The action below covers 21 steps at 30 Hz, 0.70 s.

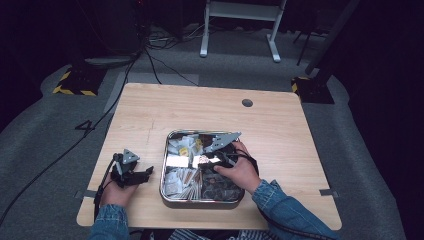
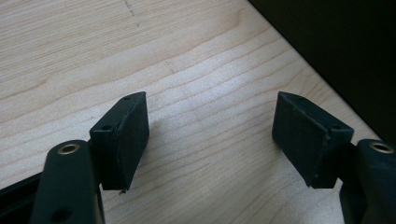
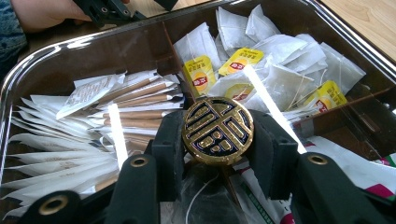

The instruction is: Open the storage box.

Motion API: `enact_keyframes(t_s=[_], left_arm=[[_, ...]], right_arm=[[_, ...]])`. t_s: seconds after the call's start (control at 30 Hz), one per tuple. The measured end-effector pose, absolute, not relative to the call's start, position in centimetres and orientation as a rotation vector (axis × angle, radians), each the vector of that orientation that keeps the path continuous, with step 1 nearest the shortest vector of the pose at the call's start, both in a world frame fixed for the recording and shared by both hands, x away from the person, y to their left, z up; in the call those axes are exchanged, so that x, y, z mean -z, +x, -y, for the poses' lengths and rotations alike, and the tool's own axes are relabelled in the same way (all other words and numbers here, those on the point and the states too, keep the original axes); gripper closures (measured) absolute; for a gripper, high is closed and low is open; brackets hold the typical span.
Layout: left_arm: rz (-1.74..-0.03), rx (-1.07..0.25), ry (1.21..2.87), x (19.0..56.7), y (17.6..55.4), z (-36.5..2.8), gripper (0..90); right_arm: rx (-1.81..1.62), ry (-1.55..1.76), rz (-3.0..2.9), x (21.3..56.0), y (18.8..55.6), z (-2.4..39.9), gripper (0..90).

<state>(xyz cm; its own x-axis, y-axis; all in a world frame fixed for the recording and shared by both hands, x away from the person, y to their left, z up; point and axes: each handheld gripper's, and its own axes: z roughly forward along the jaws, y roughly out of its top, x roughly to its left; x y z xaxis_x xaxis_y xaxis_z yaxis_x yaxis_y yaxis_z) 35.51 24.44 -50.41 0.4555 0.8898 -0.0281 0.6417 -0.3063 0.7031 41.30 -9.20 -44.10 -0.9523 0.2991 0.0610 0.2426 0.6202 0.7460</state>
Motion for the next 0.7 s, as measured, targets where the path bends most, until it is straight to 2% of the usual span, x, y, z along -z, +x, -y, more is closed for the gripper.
enact_keyframes(t_s=[0.4,0.7], left_arm=[[-1.273,-0.489,2.055,50.4,35.5,-24.4,27.8],[-1.271,-0.489,2.057,50.4,35.5,-24.5,27.8]], right_arm=[[-1.265,0.466,-2.753,44.0,41.2,9.2,58.7],[-1.294,0.442,-2.742,42.3,41.0,9.3,58.7]])
